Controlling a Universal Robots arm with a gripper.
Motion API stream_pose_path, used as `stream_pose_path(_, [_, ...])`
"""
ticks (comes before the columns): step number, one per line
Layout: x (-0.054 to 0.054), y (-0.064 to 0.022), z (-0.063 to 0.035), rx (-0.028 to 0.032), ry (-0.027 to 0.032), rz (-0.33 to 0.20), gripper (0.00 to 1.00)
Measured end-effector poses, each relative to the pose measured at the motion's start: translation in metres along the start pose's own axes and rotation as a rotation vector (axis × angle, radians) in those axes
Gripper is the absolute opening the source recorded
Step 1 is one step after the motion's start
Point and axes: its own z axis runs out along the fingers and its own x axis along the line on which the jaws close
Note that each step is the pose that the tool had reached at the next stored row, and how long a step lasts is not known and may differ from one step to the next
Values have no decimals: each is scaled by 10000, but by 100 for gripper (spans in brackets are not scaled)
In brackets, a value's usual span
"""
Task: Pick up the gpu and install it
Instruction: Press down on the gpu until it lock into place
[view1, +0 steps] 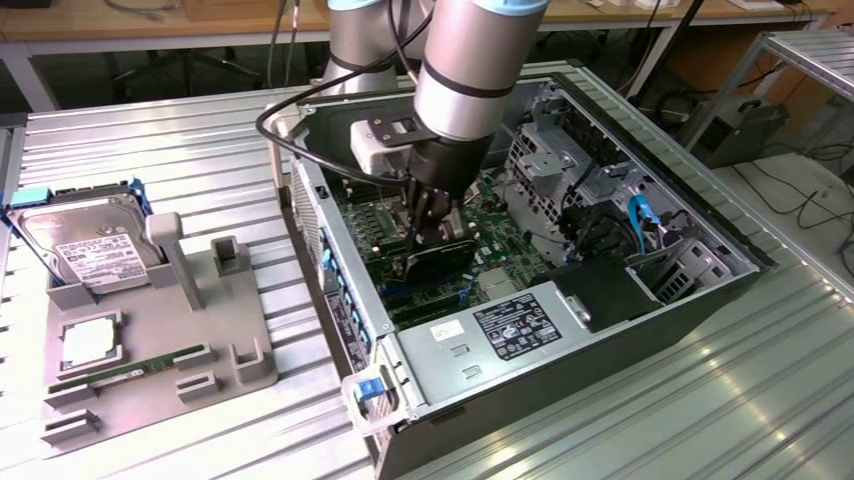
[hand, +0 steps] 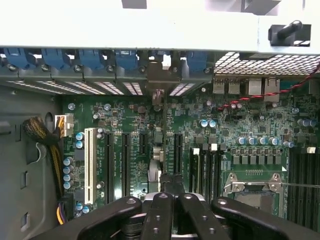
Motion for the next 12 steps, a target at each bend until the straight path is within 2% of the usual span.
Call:
stream_pose_path(7, [1, 8, 35, 2, -2, 0, 11])
stream_pose_path(12, [0, 43, 40, 5, -3, 0, 11])
